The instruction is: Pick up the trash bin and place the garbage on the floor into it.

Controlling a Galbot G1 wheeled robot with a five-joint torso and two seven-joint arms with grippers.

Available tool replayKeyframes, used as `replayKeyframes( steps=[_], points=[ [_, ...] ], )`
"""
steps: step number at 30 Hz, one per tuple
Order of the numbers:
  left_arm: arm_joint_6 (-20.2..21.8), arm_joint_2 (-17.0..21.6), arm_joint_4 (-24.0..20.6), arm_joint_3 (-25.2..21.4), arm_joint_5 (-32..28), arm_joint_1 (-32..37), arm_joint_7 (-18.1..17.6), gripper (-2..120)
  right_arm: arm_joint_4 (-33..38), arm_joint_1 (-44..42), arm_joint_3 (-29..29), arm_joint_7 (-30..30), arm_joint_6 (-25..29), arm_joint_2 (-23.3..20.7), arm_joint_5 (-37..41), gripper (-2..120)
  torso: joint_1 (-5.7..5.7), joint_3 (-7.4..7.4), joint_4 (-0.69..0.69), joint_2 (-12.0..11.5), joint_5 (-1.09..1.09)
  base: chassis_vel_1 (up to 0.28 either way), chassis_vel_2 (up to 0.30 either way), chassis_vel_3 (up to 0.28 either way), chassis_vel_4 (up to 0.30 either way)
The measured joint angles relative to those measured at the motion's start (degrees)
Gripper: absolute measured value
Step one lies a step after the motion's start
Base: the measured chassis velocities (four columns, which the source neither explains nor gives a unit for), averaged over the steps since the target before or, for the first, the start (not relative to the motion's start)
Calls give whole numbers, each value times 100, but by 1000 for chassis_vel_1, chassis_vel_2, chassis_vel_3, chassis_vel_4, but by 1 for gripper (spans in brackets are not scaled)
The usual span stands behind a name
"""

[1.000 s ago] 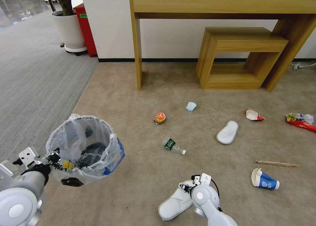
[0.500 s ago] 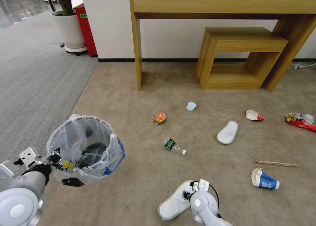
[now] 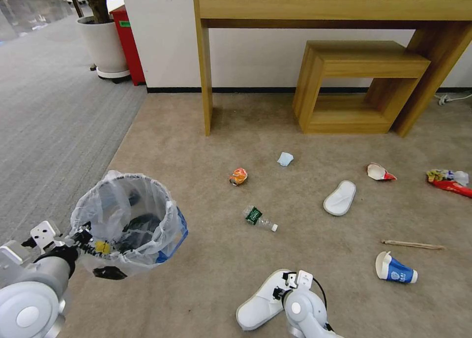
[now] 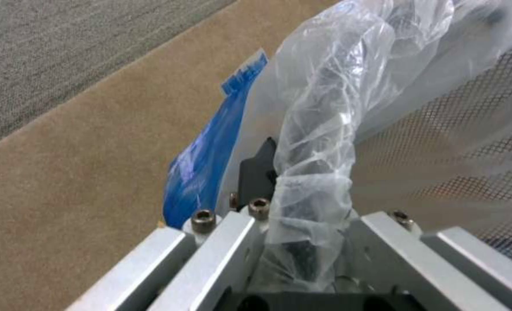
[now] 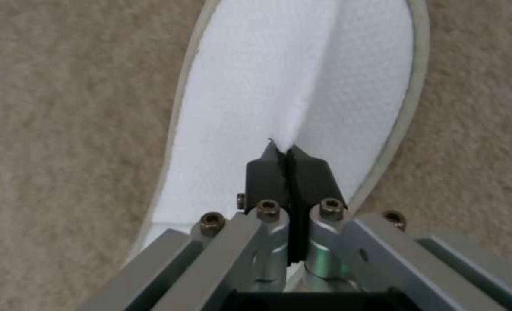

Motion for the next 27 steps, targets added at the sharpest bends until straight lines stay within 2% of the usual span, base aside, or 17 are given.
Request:
replayKeyframes(
  steps=[7,10,13,14,17,21,22,23,25,26,27],
  points=[
    [0,14,-1,41,11,13,0,1,137,-41,-21,-344,271,-47,-342,0,0,0,0,0,0,0,0,0,0],
    [0,40,-8,72,12,24,0,1,232,-55,6,-587,563,-78,-734,0,0,0,0,0,1,0,0,0,0],
    [0,152,-49,179,4,49,-9,1,410,-50,191,-1073,1187,-154,-1541,0,0,0,0,0,0,0,0,0,0],
    [0,152,-49,179,4,49,-9,1,410,-50,191,-1073,1187,-154,-1541,0,0,0,0,0,0,0,0,0,0],
    [0,397,-61,323,-23,79,-35,1,808,21,497,-1444,1715,-291,-1751,0,0,0,0,0,0,0,0,0,0],
    [0,521,-61,408,-49,89,-51,1,1003,45,692,-1725,2000,-406,-1801,0,0,0,0,0,1,0,0,0,0],
    [0,585,-57,472,-77,98,-62,1,1089,52,817,-1991,2229,-494,-1869,0,0,0,0,0,1,0,0,0,0],
    [0,585,-57,472,-77,98,-62,1,1089,52,817,-1991,2229,-494,-1869,0,0,0,0,0,1,0,0,0,0],
    [0,673,-41,573,-138,116,-76,1,1148,70,996,-2533,2655,-616,-2004,0,0,0,0,0,0,0,0,0,0],
    [0,747,-33,672,-229,142,-91,1,1162,96,1127,-3049,3050,-707,-2076,0,0,1,0,0,1,0,0,0,0],
    [0,747,-33,672,-229,142,-91,1,1162,96,1127,-3049,3050,-707,-2076,0,0,1,0,0,1,0,0,0,0]
  ],
)
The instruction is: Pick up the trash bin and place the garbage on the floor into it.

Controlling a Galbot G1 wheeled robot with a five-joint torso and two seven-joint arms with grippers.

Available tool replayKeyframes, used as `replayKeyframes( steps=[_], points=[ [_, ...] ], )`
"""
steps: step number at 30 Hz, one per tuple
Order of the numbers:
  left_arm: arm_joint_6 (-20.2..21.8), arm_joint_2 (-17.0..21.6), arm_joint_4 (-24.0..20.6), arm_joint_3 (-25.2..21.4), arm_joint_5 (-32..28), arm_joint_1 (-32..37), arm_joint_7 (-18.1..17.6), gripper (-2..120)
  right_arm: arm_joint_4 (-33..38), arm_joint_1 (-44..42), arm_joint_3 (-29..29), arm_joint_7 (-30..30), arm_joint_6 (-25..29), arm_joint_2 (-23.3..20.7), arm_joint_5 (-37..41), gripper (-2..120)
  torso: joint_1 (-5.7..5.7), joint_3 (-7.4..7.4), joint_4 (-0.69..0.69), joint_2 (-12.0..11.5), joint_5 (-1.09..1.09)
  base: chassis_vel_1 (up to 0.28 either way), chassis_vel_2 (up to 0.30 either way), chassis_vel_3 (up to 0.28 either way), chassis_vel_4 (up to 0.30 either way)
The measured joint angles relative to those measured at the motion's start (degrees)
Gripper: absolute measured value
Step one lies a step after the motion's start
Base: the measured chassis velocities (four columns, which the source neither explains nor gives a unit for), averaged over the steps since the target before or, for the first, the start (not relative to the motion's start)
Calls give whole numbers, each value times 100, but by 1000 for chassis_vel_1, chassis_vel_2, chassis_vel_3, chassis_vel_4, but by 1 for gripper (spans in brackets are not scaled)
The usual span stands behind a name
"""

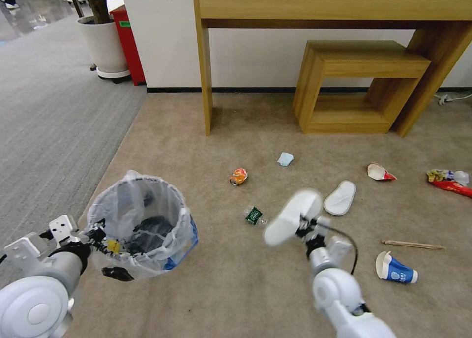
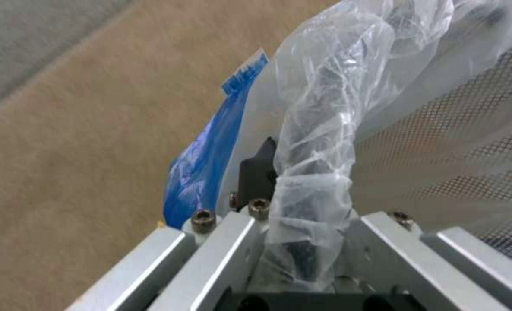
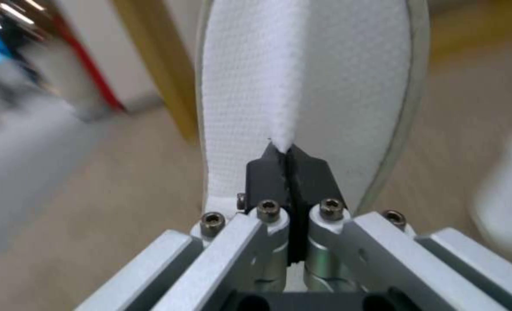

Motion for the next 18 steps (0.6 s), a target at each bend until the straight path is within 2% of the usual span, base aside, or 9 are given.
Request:
replayKeyframes(
  steps=[2,3,4,7,8,10,11,15,18],
  points=[
    [0,117,-4,192,-200,37,-69,1,23,88,179,-1077,772,-185,-33,0,0,0,0,0,0,0,0,0,0],
    [0,148,-14,265,-285,41,-104,1,26,126,197,-1444,990,-246,-28,0,0,0,0,0,0,0,0,0,0],
    [0,148,-14,265,-285,41,-104,1,26,126,197,-1444,990,-246,-28,0,0,0,0,0,0,0,0,0,0],
    [0,226,-27,598,-541,41,-205,1,27,251,112,-2749,1670,-486,129,0,0,0,0,0,-1,0,0,0,0],
    [0,226,-27,598,-541,41,-205,1,27,251,112,-2749,1670,-486,129,0,0,0,0,0,-1,0,0,0,0],
    [0,234,-27,820,-590,44,-216,1,43,317,-12,-3390,1974,-580,228,0,0,0,0,0,-1,0,0,0,0],
    [0,234,-27,820,-590,44,-216,1,43,317,-12,-3390,1974,-580,228,0,0,0,0,0,-1,0,0,0,0],
    [0,172,-12,1291,-581,59,-215,1,198,511,-304,-4120,2344,-823,281,0,0,0,0,0,0,0,0,0,0],
    [0,127,18,1500,-551,60,-200,1,308,660,-459,-4357,2392,-974,338,0,0,0,0,0,-1,0,0,0,0]
  ],
)
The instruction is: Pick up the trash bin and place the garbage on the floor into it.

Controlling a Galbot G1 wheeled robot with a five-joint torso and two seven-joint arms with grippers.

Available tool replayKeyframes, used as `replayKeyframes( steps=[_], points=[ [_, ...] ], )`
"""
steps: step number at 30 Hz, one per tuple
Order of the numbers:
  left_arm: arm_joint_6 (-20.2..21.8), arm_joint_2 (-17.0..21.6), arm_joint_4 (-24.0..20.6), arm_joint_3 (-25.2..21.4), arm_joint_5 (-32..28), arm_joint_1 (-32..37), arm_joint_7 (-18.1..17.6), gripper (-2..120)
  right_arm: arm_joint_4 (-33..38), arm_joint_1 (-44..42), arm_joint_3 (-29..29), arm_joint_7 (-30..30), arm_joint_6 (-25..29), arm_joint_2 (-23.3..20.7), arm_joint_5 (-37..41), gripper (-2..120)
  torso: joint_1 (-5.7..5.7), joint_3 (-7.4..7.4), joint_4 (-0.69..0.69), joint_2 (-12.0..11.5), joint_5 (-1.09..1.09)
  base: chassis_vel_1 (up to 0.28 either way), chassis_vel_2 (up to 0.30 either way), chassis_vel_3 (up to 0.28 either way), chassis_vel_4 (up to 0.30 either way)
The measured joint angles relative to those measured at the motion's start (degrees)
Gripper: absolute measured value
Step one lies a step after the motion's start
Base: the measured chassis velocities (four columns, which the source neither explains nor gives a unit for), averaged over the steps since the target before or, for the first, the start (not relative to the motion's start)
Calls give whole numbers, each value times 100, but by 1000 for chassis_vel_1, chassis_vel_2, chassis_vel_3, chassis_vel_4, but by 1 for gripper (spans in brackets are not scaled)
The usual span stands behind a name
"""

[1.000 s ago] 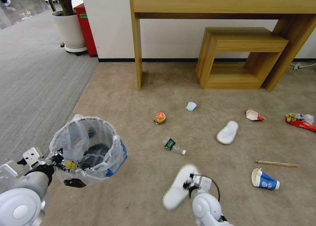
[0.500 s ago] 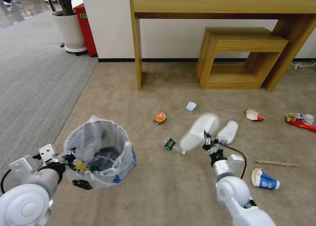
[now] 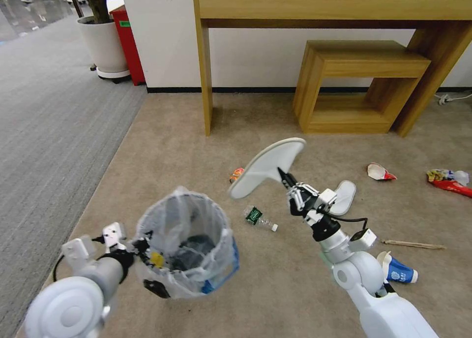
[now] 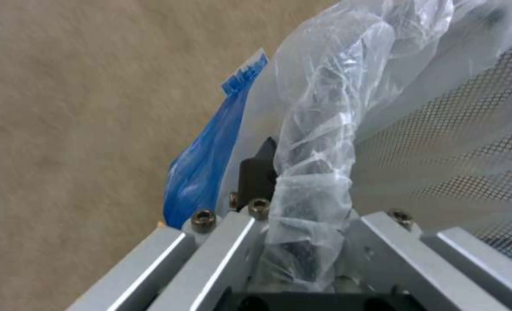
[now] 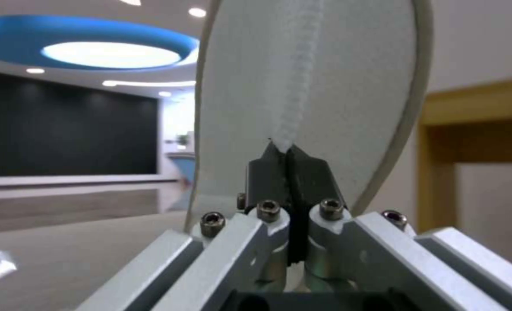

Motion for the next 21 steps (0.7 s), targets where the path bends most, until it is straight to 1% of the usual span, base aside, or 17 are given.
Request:
replayKeyframes(
  steps=[3,6,7,10,11,15,16,21],
  points=[
    [0,-28,23,143,14,-1,34,1,29,158,-134,-197,28,-107,29,0,0,0,0,0,0,0,0,0,0],
    [0,-87,72,343,21,-29,113,1,-48,445,-400,-513,104,-261,70,0,0,0,0,0,1,0,0,0,0],
    [0,-87,72,343,21,-29,113,1,-48,445,-400,-513,104,-261,70,0,0,0,0,0,1,0,0,0,0],
    [-1,-133,180,505,112,-59,149,1,-174,703,-589,-845,141,-328,103,0,0,0,0,0,0,0,0,0,0],
    [-1,-133,180,505,112,-59,149,1,-174,703,-589,-845,141,-328,103,0,0,0,0,0,0,0,0,0,0],
    [-1,-152,339,643,240,-116,198,1,-299,945,-710,-1292,168,-331,67,0,0,0,0,0,1,0,0,0,0],
    [-1,-152,339,643,240,-116,198,1,-299,945,-710,-1292,168,-331,67,0,0,0,0,0,1,0,0,0,0],
    [-1,-153,441,685,267,-177,220,1,-346,1019,-726,-1735,140,-388,-67,0,0,0,1,0,0,0,0,0,0]
  ],
)
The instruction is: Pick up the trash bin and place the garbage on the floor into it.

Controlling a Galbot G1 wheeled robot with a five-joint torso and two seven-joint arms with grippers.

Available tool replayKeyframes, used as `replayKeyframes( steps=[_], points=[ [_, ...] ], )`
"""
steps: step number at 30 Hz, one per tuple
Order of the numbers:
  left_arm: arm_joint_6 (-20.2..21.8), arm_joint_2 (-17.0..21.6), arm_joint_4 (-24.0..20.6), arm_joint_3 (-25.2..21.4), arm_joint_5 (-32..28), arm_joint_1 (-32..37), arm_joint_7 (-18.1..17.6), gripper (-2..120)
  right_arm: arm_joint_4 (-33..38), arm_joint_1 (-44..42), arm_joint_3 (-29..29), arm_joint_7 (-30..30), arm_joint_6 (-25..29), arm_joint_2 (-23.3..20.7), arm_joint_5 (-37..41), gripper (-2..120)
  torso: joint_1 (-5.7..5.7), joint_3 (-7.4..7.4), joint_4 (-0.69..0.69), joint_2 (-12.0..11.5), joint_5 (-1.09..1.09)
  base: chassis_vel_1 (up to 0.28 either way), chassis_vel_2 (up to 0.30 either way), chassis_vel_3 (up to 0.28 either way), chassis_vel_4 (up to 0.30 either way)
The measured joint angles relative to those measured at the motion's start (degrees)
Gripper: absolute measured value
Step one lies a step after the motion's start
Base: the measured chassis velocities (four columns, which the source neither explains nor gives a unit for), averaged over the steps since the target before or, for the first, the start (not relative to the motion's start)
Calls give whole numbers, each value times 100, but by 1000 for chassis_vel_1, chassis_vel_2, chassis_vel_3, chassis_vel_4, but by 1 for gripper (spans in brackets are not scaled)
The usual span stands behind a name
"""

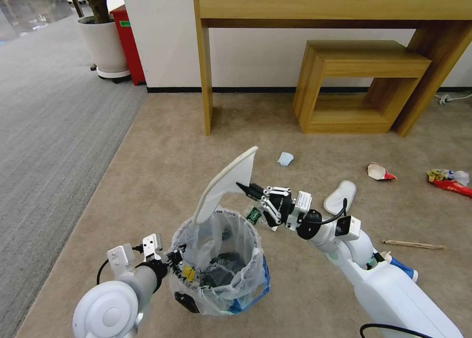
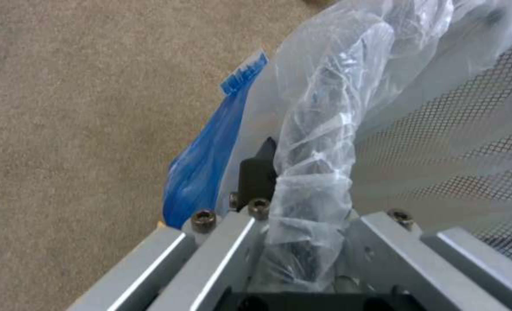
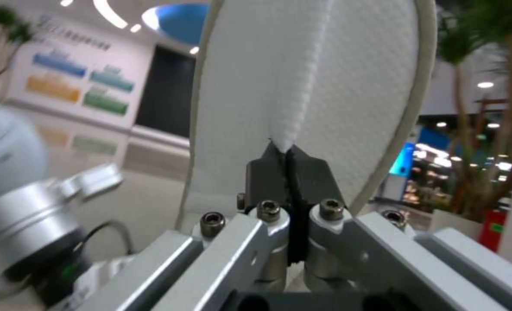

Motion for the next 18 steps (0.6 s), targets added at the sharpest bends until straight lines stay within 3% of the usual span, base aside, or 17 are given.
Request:
replayKeyframes(
  steps=[6,18],
  points=[
    [0,-9,20,41,1,-44,14,1,-152,79,155,-516,-37,-68,-464,0,0,0,-1,0,0,0,0,0,0],
    [0,-9,-115,71,19,-14,16,1,-320,83,291,-662,10,-74,-723,0,0,-1,-1,0,0,0,0,0,0]
  ],
)
